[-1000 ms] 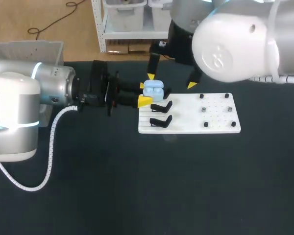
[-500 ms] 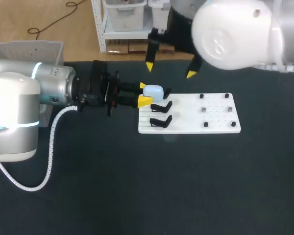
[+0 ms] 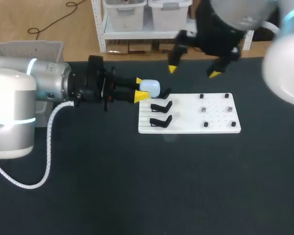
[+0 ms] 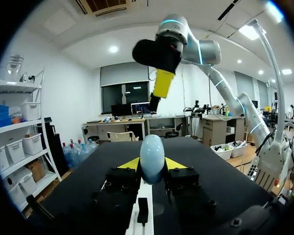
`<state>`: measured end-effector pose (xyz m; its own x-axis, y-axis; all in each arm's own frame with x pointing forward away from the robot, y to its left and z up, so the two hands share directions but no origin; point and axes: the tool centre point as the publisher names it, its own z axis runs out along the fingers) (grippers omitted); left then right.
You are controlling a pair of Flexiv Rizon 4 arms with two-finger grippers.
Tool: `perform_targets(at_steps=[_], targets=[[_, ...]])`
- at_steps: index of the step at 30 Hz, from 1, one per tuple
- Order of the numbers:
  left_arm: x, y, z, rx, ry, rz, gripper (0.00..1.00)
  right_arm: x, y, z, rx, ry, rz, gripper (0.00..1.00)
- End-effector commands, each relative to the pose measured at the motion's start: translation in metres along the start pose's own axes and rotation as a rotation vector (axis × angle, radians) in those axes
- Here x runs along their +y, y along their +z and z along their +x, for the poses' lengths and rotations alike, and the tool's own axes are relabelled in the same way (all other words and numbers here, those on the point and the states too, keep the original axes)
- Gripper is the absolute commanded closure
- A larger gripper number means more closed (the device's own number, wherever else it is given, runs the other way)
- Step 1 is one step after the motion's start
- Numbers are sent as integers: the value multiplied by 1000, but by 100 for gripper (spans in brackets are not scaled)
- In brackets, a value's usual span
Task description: Pick up each earbud case from the left stands, insert the matching earbuds, close the lid, and place the case in the box.
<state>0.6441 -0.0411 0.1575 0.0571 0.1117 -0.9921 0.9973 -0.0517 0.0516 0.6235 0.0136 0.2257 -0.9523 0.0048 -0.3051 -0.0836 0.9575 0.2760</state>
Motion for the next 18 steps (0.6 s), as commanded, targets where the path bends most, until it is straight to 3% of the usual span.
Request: perform_targets(at_steps=[1,14,18], targets=[[-13,-14,-18,70,-19,-55,100,-24,-15,19,-111,-5,-63,0],[-21,-60,-68,131,-146,-279,100,-31,-14,28,-83,-54,-71,0],[-18,-85,-76,161,-155,-398,100,-31,-14,28,-83,-54,-71,0]])
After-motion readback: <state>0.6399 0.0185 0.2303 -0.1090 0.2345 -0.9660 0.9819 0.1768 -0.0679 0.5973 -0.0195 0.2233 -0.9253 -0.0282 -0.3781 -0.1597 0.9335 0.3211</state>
